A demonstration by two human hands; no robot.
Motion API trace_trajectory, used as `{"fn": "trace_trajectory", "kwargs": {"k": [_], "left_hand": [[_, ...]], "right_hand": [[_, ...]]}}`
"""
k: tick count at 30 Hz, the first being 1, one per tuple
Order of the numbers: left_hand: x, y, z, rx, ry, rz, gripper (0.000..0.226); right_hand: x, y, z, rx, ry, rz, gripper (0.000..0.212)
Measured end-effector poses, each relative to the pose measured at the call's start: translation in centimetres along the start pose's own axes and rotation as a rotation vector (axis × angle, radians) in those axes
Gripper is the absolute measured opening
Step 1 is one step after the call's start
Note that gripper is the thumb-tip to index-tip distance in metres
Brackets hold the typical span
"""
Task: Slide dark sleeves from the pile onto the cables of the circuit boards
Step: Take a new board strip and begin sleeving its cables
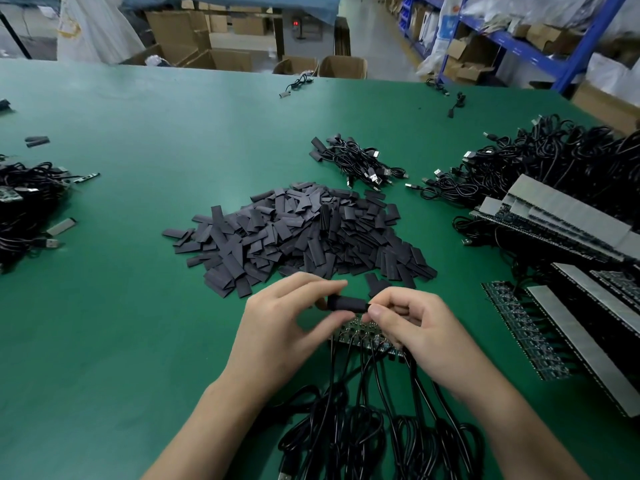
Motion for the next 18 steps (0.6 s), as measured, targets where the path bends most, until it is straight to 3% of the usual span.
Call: {"fn": "trace_trajectory", "kwargs": {"k": [7,12,18], "left_hand": [[0.2,0.6,0.1,0.044,0.072,-0.179,0.022],[0.0,0.4,0.0,0.076,0.057,-0.152,0.022],[-0.2,0.3,-0.1,0.155,0.074,-0.114,0.023]], "right_hand": [[-0.1,-0.5,0.1,-0.236,-0.005,0.003,0.021],[-0.1,-0.8,0.5,-0.260,0.008,-0.010,0.022],[-0.1,-1.3,1.0,-0.250,-0.002,-0.005,0.037]]}}
Point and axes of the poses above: each hand's wrist, its own x-axis away from the middle knuckle, its own y-axis out of the back of the hand, z = x × y, the point moved 5 cm from there along -x, towards the middle knuckle, and after that the axes turned 14 degrees about z, right-handed, at the moved point
